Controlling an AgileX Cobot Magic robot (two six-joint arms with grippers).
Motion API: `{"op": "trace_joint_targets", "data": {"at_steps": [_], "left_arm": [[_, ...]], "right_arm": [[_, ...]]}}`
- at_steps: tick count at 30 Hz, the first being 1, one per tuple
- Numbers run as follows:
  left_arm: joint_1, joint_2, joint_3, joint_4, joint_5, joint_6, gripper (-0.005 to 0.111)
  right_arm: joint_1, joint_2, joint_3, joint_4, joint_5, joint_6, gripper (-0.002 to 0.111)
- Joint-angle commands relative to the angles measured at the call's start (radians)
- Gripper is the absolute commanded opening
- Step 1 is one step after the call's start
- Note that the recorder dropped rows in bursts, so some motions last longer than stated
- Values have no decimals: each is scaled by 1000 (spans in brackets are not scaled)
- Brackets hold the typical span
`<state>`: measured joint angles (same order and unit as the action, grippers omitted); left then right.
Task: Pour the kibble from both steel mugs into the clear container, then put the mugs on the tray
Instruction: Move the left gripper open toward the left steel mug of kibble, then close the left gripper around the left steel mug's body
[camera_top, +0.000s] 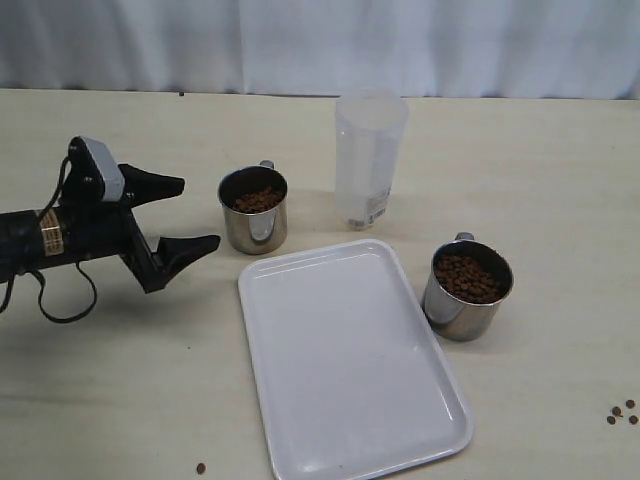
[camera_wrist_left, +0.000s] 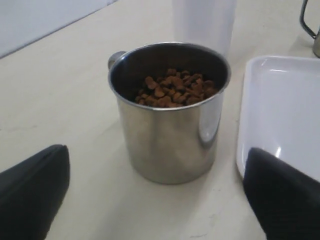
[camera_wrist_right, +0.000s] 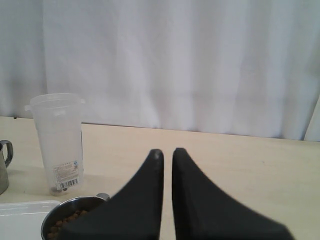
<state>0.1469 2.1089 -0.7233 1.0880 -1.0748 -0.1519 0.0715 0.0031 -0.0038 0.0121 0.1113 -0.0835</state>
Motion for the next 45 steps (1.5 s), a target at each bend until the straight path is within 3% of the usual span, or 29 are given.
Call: {"op": "trace_joint_targets", "data": {"at_steps": [1,9,19,27,45], "left_arm": [[-50,43,-55,-11,23,6,69],[-65,124,-128,-29,16,-66,69],[-73,178,-171,1,-106,-88,69],[-131,228,-241,-10,-60,-88,69],[-193,283,-330,-58,-22,-91,69]], "right_arm": [[1,-3,4,2,7,-6,5],[1,-3,4,2,7,-6,5],[1,-3,4,2,7,-6,5],[1,-3,4,2,7,-6,5],[1,-3,4,2,7,-6,5]]}}
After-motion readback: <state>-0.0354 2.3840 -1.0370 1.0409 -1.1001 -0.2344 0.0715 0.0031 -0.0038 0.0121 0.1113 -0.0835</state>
